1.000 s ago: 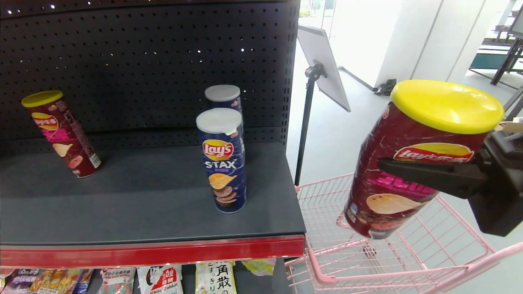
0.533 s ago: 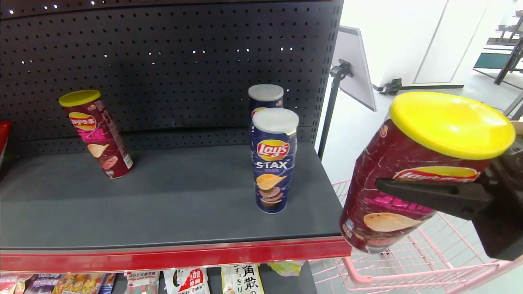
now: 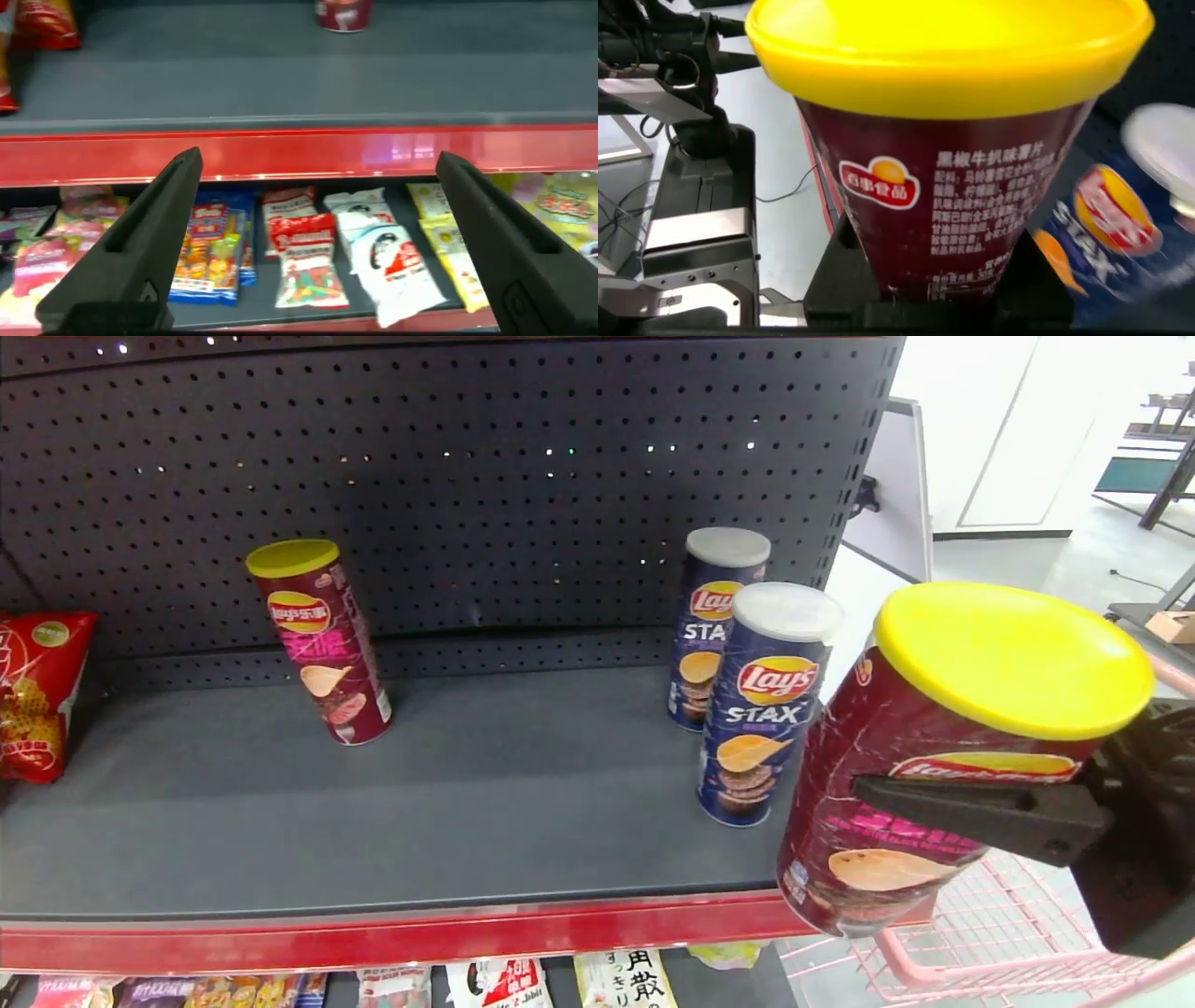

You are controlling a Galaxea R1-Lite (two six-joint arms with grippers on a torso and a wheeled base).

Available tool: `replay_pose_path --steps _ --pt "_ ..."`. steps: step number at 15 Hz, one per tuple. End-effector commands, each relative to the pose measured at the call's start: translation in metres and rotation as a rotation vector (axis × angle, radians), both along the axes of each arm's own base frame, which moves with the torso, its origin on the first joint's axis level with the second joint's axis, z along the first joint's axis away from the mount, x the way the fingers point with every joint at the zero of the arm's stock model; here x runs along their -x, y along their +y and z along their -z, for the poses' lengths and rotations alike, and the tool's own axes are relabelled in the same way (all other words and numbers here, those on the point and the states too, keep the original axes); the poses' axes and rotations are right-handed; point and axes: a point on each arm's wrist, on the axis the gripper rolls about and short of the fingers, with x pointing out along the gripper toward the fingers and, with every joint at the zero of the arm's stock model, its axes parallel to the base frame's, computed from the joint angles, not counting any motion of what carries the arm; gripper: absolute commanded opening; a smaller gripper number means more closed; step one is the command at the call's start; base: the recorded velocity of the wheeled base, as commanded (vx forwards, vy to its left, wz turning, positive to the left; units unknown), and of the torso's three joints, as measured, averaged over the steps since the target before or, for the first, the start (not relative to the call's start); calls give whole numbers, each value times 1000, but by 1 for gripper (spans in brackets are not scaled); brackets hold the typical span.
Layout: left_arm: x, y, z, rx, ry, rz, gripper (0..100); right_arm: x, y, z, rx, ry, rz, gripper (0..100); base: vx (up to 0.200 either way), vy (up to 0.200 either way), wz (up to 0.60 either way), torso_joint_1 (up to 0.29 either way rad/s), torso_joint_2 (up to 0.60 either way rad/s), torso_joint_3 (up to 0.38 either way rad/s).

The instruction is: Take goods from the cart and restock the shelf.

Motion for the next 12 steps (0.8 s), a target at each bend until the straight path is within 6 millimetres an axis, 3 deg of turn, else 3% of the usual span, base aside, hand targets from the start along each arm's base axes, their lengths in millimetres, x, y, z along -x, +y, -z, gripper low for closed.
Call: replay_pose_path --steps 1,12 --pt "0 0 0 2 0 0 100 0 0 2 4 7 0 0 0 200 0 2 -2 -2" --pt "0 0 0 2 2 -1 100 1 0 11 20 30 -5 0 0 200 0 1 2 2"
